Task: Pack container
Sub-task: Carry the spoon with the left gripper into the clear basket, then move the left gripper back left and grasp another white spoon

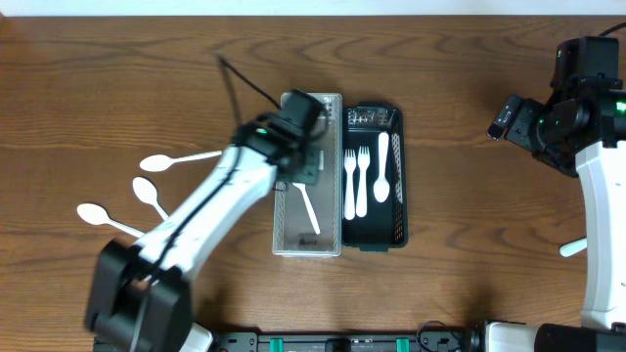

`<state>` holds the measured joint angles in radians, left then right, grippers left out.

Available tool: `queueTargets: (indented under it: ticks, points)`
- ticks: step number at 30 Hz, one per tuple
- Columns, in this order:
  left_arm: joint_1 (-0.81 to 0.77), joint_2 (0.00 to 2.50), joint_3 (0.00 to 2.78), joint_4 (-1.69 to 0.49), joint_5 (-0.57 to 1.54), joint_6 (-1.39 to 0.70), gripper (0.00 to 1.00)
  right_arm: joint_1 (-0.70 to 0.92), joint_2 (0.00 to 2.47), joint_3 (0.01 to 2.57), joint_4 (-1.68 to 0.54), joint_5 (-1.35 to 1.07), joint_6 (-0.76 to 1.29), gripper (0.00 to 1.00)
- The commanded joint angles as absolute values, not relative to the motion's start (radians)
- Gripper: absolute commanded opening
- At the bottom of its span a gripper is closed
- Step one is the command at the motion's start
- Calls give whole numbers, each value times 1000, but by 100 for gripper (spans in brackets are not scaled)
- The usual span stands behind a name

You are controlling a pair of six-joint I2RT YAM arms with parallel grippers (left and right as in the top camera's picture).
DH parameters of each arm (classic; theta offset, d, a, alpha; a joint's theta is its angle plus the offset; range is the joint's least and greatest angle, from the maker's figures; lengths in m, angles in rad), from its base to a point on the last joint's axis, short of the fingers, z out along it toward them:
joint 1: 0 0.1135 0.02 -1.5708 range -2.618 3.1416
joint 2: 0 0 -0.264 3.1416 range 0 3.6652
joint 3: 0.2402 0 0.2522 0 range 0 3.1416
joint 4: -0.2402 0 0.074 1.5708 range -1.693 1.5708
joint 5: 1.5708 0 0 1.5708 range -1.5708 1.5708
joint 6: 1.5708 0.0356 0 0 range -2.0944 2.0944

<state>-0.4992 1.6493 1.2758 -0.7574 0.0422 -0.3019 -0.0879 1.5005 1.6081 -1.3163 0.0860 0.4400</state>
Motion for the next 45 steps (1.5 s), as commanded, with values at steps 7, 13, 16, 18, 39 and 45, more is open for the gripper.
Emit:
queueTargets:
  ticks: [7,13,16,18,39,45]
  points:
    - [-123,1439,1346,-754,-323,-936,98,-98,1499,1608,-1318,104,444,99]
    - [101,1566,1346,-723,-55,-1180,98,-98,1499,1608,-1320,104,444,99]
    - [154,1623,1346,-731,28,-1180,98,-98,1499,1608,-1320,104,444,99]
    - [172,1653,1346,-715,31,-1200,98,-98,1499,1608,-1320,104,444,99]
    - [213,1968,1346,-723,137,-1549,98,-98,1499,1608,-1317,105,443,99]
    - [213,1979,1346,-747,154,-1635,92,-98,1499,1608,-1317,105,443,99]
